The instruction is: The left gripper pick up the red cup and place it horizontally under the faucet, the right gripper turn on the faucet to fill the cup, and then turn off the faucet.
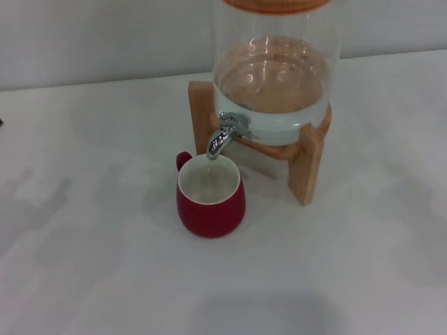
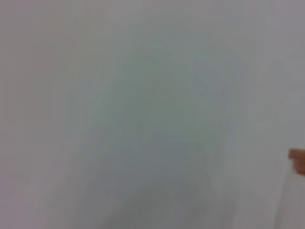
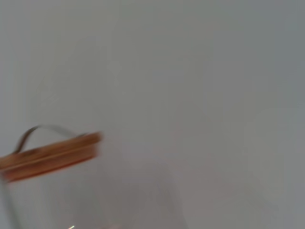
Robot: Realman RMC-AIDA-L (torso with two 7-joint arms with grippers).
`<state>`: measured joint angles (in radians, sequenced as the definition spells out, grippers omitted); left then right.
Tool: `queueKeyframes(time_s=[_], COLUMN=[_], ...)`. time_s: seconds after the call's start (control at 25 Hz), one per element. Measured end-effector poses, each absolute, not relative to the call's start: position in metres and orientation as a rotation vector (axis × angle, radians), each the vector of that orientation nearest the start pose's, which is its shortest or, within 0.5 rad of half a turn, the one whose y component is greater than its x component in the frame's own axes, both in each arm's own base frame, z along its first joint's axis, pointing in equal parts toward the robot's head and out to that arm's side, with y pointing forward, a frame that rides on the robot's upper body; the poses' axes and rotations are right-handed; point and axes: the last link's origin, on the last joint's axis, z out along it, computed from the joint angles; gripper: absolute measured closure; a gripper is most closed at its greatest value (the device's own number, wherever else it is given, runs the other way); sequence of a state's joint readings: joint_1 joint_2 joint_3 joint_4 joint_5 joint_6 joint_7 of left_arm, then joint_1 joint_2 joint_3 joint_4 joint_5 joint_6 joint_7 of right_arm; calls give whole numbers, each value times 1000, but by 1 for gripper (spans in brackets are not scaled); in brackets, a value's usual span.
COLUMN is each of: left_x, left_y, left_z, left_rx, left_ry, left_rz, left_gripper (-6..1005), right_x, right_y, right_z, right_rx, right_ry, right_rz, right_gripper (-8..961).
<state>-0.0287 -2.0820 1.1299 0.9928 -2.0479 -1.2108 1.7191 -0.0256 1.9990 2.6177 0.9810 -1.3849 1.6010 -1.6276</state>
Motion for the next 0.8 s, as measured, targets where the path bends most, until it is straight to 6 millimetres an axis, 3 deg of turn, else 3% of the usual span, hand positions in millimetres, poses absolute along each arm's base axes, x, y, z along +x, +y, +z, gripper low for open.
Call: queueKeyframes(time_s=[0.32, 0.56, 0.72, 0.8], left_x=[-299, -297, -301, -303], left_y=[291, 296, 298, 300], left_z=[83, 86, 85, 86], left_rx=[-1903, -1894, -1872, -1856], left_ry=[-746, -731, -751, -763], left_rz=[-1111, -1110, -1106, -1103], left_gripper=[134, 135, 136, 136], right_x=[317, 255, 218, 210], right_y=[207, 228, 244, 252], right_z=[141, 97, 71, 62], right_rx=[-2229, -2555, -2638, -2629], right_ry=[728, 579, 499, 502], right_rz=[975, 938, 839, 792], right_gripper=[231, 231, 231, 231])
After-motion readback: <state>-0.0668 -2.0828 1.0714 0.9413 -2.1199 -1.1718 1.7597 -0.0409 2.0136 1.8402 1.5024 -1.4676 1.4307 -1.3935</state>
